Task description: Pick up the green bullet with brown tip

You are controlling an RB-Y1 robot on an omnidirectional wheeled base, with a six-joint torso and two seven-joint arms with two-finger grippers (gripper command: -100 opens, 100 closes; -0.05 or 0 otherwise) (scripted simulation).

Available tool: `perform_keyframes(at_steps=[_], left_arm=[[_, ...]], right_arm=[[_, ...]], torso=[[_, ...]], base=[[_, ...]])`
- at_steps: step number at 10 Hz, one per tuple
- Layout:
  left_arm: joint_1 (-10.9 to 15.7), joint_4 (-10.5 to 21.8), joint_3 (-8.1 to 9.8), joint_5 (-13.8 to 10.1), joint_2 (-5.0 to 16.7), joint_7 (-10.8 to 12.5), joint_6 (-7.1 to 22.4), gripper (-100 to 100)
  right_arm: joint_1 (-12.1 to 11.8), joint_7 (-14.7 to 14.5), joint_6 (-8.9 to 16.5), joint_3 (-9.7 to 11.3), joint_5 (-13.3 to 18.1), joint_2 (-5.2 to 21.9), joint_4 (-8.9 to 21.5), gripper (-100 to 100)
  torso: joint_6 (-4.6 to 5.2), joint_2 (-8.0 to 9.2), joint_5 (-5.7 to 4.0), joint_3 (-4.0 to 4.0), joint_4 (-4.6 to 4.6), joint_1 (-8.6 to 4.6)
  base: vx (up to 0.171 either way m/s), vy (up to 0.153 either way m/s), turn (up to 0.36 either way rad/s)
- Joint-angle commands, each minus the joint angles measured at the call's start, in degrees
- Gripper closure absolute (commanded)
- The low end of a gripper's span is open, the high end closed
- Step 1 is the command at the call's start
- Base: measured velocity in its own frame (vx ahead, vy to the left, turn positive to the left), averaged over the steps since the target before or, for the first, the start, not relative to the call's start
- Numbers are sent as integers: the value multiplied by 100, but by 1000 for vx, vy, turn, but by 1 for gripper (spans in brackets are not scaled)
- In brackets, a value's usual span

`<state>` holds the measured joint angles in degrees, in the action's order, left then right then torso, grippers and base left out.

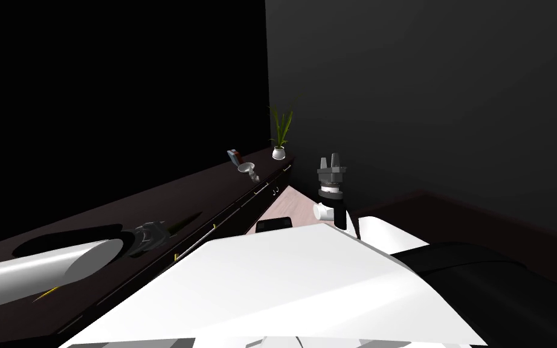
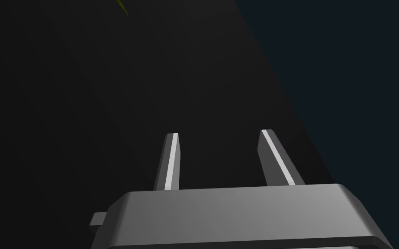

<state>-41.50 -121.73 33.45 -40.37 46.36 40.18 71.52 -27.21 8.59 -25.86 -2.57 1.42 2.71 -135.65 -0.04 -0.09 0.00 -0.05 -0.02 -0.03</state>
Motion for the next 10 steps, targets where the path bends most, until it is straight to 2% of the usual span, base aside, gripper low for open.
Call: perform_keyframes(at_steps=[1,2,4,5,6,7,8,9,10], left_arm=[[23,200,86,-121,-55,-286,-107,-100],[23,200,86,-121,-55,-358,-107,-100],[73,484,192,-281,-125,-720,-243,-100],[73,484,192,-281,-125,-814,-243,-100],[98,627,245,-361,-159,-1016,-311,-100],[98,627,245,-361,-159,-1042,-311,-100],[122,769,298,-441,-194,-1271,-379,-100],[147,911,351,-521,-229,-1416,-447,-100],[147,911,351,-521,-229,-1499,-447,-100]], right_arm=[[0,0,0,0,0,0,0,0],[0,0,0,0,0,0,0,0],[0,0,0,0,0,0,0,0],[-1,0,0,0,0,0,0,0],[0,0,0,0,0,0,0,0],[0,0,0,0,0,0,0,0],[0,0,0,0,0,0,0,0],[0,0,0,0,0,0,0,0],[0,0,0,0,0,0,0,0]], torso=[[0,0,0,0,0,0],[-1,-12,-3,-7,-3,-10],[1,-15,-4,-9,-4,-11],[0,-19,-4,-11,-5,-12],[3,-15,-3,-10,-4,-8],[1,-13,-2,-8,-4,-6],[3,-8,-2,-6,-3,-3],[1,-9,-2,-6,-2,-5],[0,-13,-3,-8,-3,-14]], base=[[71,-47,122],[62,-51,45],[70,-42,80],[58,-33,46],[51,-27,69],[39,-21,32],[44,-27,65],[64,-57,120],[54,-46,35]])
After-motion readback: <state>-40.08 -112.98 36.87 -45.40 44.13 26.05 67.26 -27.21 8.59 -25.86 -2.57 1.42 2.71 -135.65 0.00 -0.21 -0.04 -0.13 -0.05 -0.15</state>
